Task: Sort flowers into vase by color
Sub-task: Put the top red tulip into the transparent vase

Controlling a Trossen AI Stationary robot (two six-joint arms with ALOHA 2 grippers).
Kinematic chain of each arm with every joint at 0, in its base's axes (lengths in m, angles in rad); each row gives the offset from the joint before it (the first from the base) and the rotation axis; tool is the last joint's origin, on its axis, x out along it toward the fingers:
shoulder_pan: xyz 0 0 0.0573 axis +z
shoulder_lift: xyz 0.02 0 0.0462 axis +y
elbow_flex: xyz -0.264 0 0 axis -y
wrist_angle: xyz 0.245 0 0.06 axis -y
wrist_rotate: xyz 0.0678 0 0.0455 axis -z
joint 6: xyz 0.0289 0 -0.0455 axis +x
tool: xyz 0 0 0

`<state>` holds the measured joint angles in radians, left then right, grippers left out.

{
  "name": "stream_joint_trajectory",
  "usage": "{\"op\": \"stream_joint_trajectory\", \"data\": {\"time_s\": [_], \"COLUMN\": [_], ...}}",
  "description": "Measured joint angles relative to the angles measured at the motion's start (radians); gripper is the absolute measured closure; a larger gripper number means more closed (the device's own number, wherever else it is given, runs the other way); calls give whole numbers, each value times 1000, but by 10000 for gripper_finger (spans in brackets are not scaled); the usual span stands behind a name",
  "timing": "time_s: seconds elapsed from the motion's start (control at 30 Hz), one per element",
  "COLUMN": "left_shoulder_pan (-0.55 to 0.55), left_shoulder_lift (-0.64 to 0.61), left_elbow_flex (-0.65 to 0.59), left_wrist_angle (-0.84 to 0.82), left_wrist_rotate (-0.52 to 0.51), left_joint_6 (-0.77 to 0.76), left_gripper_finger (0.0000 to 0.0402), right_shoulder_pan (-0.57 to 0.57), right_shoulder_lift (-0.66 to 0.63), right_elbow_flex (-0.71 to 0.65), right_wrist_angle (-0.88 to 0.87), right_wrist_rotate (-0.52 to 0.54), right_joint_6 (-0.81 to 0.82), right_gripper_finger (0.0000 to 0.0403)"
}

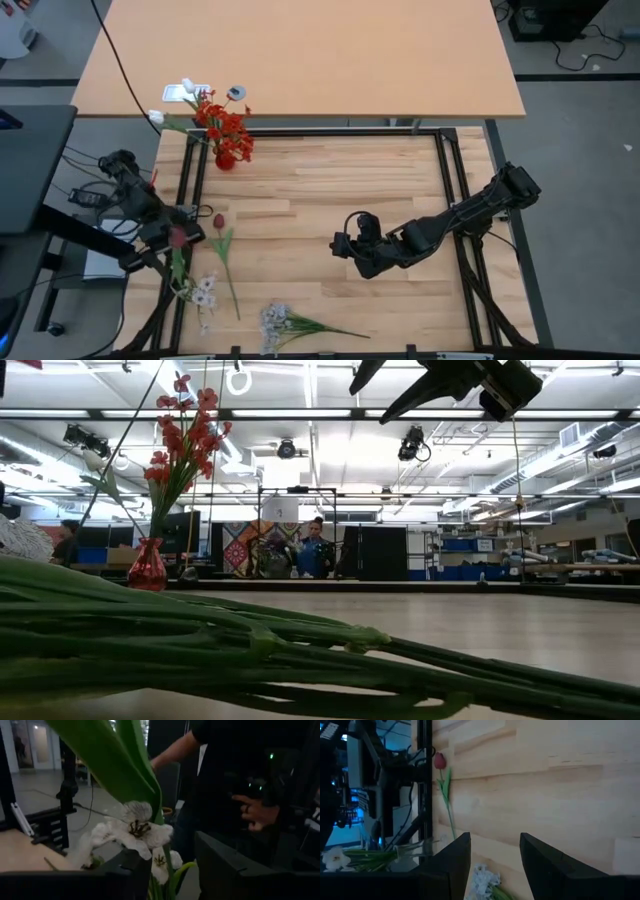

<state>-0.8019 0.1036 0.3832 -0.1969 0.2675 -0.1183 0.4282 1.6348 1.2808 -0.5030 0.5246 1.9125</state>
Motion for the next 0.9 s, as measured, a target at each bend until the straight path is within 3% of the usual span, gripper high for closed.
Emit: {"op": "stream_joint_trajectory", "data": {"time_s": [0.33,0.57,0.9], "left_shoulder_pan": [0,0,0], "left_shoulder_lift": [2,28,126], "left_elbow_flex": [36,50,267], "left_wrist_angle": [-117,-177,-369], "left_wrist_rotate": [74,82,5], "left_joint_6": [-93,-62,35], "left_gripper_finger": [242,242,242], "right_shoulder_pan": [0,-7,-31], "right_shoulder_lift": [0,0,0], "right_elbow_flex": [0,0,0], "right_wrist_angle": [1,-10,1], "right_wrist_rotate": [-46,-113,-180], "right_joint_6": [0,0,-60], "right_gripper_finger": [225,225,225]}}
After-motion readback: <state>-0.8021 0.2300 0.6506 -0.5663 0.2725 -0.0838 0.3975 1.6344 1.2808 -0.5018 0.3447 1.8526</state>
